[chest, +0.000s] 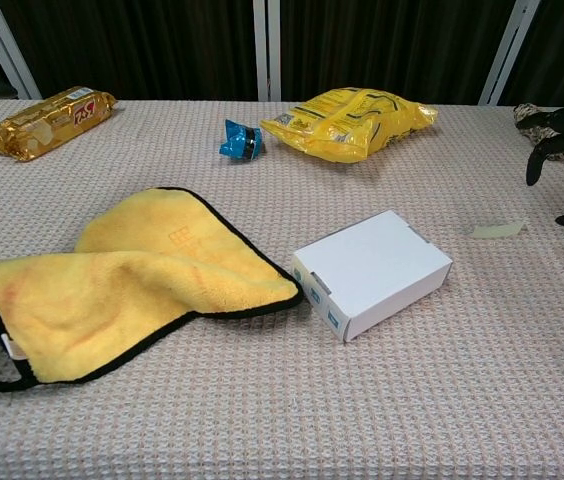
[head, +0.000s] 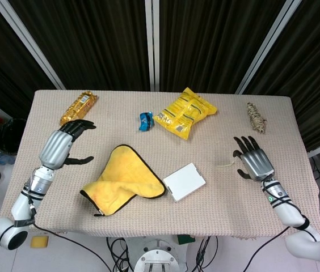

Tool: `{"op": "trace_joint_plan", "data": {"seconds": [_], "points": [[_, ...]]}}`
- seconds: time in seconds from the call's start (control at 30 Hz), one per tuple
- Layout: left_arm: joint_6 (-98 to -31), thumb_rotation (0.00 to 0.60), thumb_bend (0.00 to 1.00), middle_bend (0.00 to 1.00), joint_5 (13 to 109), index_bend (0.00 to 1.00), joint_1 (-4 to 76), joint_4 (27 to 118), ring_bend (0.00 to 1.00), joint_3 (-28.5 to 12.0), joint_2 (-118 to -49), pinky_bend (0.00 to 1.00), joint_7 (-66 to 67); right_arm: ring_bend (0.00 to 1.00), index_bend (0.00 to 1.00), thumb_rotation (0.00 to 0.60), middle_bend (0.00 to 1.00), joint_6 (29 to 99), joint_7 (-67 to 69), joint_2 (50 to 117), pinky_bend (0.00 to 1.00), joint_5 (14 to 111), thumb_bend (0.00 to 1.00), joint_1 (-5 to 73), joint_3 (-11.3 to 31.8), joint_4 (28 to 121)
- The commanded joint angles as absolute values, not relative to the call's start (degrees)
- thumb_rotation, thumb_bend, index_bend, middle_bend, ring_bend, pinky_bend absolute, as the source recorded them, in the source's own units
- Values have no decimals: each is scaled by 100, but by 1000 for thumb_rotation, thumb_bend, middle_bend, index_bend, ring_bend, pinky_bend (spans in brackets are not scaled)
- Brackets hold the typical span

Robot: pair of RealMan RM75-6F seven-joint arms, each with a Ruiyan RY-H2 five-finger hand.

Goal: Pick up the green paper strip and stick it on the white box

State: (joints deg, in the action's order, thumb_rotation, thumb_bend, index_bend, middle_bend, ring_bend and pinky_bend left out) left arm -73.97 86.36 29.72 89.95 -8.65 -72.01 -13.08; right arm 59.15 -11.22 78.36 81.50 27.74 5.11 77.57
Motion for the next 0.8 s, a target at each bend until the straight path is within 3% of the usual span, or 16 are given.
{"op": "trace_joint_plan", "data": {"seconds": [0.03,0.8], "points": [[-7400,600,30,229,8650,256,2967,8972,179,-856,-7208,208,-1332,0,423,600,17,6014,-1009,8061,0,8228,244,2802,491,7519],[-7417,600,30,229,8714,255,2927,8856,179,-817,-7174,208,-1551,0,464,600,26,5880,-888,8767,0,8234,313,2971,375,6681]]}}
